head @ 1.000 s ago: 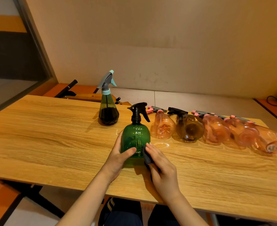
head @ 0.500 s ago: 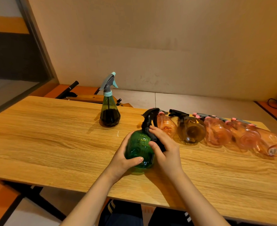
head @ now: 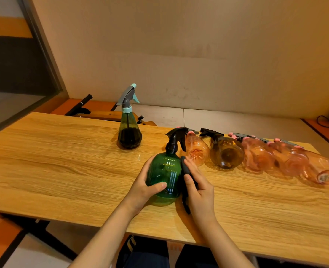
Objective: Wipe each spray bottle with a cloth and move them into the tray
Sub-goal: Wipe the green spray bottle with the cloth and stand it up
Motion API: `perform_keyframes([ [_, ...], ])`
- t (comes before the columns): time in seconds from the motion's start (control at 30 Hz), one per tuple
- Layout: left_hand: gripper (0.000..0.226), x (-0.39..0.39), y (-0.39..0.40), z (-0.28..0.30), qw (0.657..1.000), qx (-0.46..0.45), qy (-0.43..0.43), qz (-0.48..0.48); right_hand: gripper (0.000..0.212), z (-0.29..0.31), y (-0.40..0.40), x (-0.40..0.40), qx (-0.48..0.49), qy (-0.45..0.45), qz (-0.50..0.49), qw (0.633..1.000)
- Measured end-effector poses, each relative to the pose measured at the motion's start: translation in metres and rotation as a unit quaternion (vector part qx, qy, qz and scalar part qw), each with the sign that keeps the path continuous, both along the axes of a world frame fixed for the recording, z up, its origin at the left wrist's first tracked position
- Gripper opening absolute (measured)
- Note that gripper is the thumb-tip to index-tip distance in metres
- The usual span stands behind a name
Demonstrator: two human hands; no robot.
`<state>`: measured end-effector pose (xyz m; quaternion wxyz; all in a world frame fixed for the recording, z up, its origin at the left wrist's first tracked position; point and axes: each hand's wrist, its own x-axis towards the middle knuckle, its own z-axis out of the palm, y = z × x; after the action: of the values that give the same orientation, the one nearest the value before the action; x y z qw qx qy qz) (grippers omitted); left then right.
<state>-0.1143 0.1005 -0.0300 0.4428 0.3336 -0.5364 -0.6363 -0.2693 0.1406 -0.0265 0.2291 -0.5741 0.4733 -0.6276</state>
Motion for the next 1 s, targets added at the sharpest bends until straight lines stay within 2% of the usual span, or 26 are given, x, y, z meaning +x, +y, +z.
perform_keyframes([
  [0.3, 0.121, 0.005, -0.006, 0.0, 0.986, 0.103, 0.126, 0.04, 0.042, -0.014, 0.015, 0.009, -0.012, 0.069, 0.044, 0.997],
  [0.43, 0.124, 0.007, -0.006, 0.002, 0.983, 0.114, 0.136, 0.048, 0.041, -0.015, 0.015, 0.008, -0.025, 0.078, 0.039, 0.996],
  [0.57, 0.132, 0.004, -0.004, 0.004, 0.987, 0.104, 0.111, 0.047, 0.042, -0.016, 0.015, 0.006, -0.028, 0.075, 0.023, 0.997],
  [0.77, 0.119, 0.004, -0.003, 0.004, 0.987, 0.109, 0.109, 0.045, 0.042, -0.019, 0.015, 0.007, -0.044, 0.09, 0.015, 0.995],
  [1.0, 0.098, 0.0, -0.003, 0.003, 0.994, 0.086, 0.067, 0.03, 0.042, -0.019, 0.017, 0.006, -0.063, 0.112, -0.005, 0.992],
])
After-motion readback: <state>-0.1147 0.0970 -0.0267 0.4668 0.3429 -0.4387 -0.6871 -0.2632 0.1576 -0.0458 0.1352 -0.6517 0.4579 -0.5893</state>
